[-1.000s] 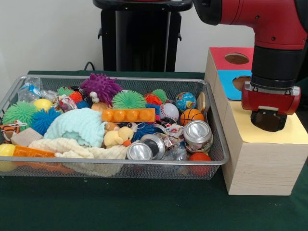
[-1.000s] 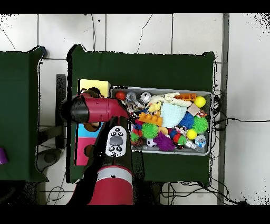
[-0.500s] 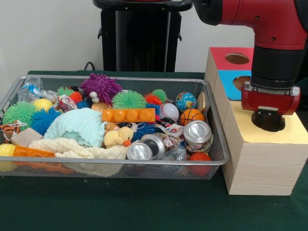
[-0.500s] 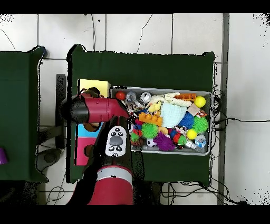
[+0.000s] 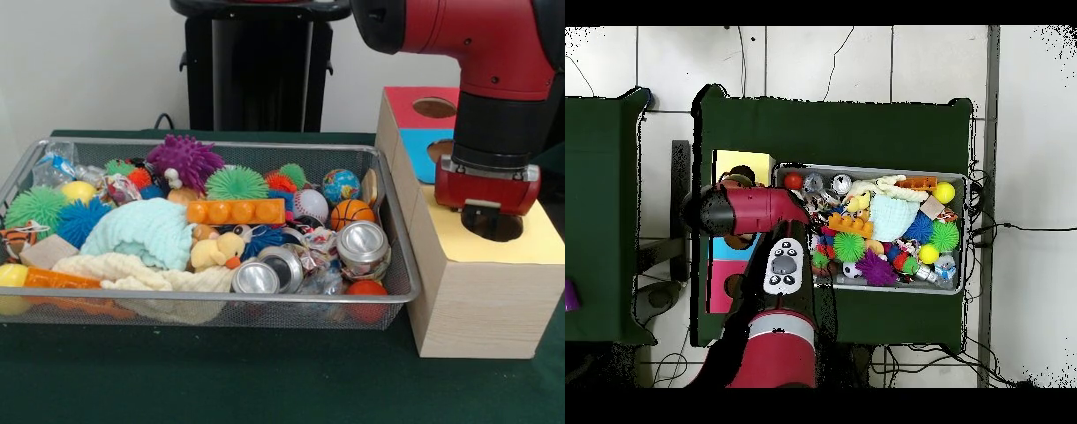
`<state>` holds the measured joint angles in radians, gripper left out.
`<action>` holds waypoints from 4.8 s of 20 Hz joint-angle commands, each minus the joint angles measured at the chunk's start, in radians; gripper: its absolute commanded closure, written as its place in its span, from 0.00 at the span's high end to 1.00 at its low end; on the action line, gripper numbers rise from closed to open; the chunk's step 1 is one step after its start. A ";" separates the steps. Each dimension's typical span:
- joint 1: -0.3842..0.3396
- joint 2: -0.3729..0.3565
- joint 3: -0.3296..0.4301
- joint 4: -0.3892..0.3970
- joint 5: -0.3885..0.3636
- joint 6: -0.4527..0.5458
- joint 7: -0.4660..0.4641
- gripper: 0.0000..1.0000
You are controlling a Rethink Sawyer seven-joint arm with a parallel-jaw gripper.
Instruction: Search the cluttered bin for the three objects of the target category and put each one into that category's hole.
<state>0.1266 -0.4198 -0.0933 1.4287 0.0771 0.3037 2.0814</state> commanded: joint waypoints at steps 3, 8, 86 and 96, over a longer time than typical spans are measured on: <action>-0.003 0.013 0.020 0.056 -0.039 0.106 0.059 0.00; 0.009 -0.058 0.011 0.093 -0.026 0.165 0.067 0.00; -0.243 -0.309 0.041 0.321 -0.257 0.006 -0.019 0.00; -0.290 -0.240 0.108 0.356 -0.288 -0.139 0.042 0.00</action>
<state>-0.1235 -0.7365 -0.1102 1.6886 -0.1566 0.2437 2.0814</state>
